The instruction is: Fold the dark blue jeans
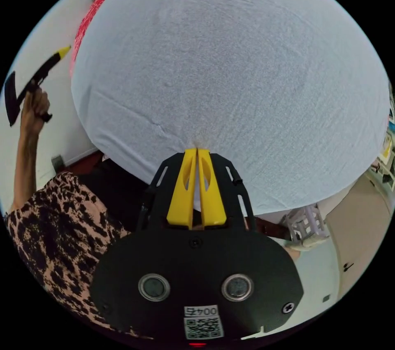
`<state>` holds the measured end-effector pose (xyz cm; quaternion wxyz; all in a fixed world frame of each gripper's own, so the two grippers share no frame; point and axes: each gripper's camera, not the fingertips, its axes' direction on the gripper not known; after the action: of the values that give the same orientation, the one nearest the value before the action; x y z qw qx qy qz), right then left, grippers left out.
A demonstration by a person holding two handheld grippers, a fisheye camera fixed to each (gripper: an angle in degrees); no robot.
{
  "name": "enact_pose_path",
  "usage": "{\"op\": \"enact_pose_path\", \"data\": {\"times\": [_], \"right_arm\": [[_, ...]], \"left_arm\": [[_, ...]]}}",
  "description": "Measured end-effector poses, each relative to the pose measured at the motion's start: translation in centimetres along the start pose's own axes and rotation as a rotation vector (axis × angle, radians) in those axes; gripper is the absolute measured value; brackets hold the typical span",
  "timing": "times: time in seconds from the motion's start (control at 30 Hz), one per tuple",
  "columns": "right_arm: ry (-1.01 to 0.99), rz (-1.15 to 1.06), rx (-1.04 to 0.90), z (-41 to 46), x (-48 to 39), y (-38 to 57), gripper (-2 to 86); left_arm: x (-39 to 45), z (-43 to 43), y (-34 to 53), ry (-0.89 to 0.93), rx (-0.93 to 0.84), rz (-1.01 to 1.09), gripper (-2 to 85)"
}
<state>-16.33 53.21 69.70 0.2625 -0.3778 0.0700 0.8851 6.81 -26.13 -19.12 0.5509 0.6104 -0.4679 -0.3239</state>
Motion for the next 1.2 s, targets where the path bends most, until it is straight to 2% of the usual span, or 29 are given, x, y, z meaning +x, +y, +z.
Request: {"op": "enact_pose_path", "data": {"times": [0.1, 0.33, 0.43, 0.6, 0.73, 0.8, 0.87, 1.0, 1.07, 1.2], "right_arm": [[0.096, 0.007, 0.000, -0.7, -1.9, -0.1, -0.6], [0.288, 0.190, -0.089, -1.7, -5.7, -2.3, -0.5], [0.389, 0.171, -0.082, -1.7, -7.4, -2.5, -0.5], [0.368, 0.224, 0.002, -2.7, -7.4, -1.4, -0.4], [0.253, 0.236, 0.050, -3.9, -5.9, -0.5, -0.4], [0.220, 0.232, 0.055, -4.3, -5.3, -0.3, -0.5], [0.194, 0.229, 0.059, -4.7, -4.9, -0.2, -0.6], [0.119, 0.220, 0.101, -5.4, -3.6, 0.8, -0.8], [0.071, 0.225, 0.128, -5.7, -2.8, 1.3, -0.8], [0.013, 0.213, 0.127, -6.3, -1.6, 1.6, -0.8]], "left_arm": [[-3.1, -2.3, -6.7, -0.052, 0.028, 0.041, 7.5], [-9.4, -7.8, -22.7, -0.263, 0.181, 0.055, 16.5], [-11.3, -8.0, -28.4, -0.325, 0.161, 0.047, 16.4], [-14.4, -6.7, -33.7, -0.432, 0.018, 0.011, 14.0], [-15.3, -9.1, -35.5, -0.343, -0.031, 0.039, 7.1], [-16.1, -12.3, -35.7, -0.263, 0.013, 0.034, 4.5], [-17.2, -18.9, -35.4, -0.150, 0.161, 0.048, 3.4], [-16.5, -29.8, -33.8, -0.117, 0.302, 0.131, 2.8], [-13.7, -36.9, -31.2, -0.029, 0.404, 0.242, 2.9], [-7.5, -45.0, -25.5, 0.202, 0.496, 0.386, 3.3]]}}
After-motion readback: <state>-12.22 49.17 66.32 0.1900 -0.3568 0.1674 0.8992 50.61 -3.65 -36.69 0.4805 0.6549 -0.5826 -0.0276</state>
